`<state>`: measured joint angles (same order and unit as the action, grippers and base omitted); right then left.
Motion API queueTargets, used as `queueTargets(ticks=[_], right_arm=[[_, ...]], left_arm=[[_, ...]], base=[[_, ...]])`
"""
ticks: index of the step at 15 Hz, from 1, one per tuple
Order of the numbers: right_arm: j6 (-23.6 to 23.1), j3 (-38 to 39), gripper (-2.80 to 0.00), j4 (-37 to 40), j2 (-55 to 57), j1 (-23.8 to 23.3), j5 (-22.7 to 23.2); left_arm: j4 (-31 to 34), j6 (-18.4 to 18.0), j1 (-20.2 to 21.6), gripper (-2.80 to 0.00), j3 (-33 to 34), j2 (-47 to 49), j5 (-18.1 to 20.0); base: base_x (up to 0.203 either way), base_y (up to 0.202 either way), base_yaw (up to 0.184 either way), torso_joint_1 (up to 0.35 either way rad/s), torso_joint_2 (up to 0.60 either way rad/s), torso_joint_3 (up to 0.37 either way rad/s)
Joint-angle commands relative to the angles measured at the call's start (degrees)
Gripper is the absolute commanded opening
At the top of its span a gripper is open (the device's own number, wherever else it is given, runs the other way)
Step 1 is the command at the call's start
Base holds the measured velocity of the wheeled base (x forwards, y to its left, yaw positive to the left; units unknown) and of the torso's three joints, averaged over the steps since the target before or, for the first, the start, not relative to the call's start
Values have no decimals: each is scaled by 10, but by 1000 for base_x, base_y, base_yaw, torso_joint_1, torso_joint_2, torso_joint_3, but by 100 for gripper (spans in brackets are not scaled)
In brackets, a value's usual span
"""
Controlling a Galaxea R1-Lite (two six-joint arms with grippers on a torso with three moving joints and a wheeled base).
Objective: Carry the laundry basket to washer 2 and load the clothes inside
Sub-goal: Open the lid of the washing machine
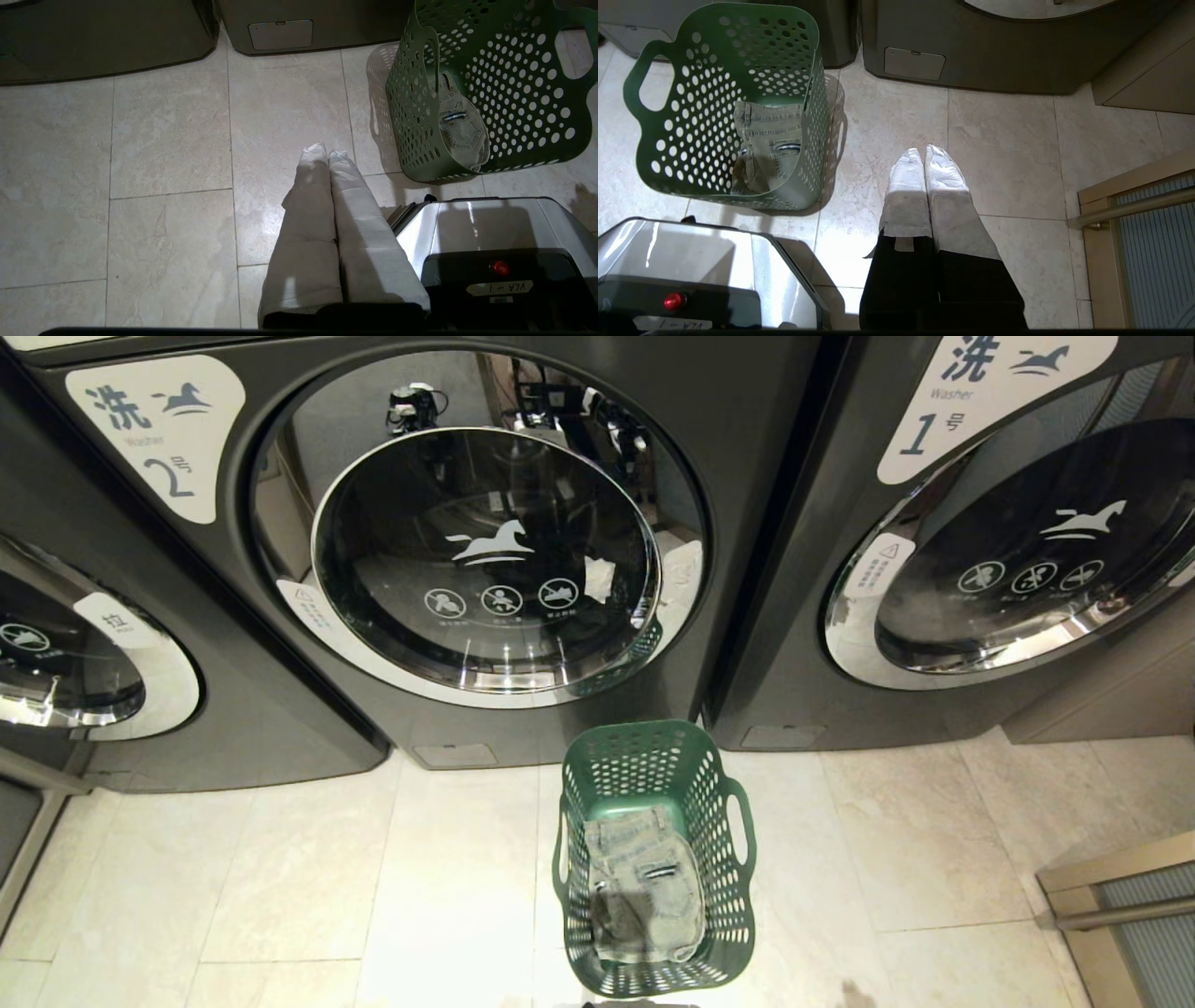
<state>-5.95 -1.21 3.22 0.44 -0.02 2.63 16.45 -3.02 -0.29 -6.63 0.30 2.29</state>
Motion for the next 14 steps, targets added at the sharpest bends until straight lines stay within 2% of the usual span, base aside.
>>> queueTargets(ticks=[1,7,14], right_arm=[[1,0,-280,0,-4,0,0],[-22,3,-280,-1,-4,0,4],[-12,12,-280,-30,-4,0,1]], left_arm=[[4,-4,0,-280,1,-3,-2],[-6,-4,0,-280,6,-3,-7],[-6,-6,0,-280,6,-3,-7]], base=[[0,0,0,0,0,0],[0,0,0,0,0,0],[0,0,0,0,0,0]])
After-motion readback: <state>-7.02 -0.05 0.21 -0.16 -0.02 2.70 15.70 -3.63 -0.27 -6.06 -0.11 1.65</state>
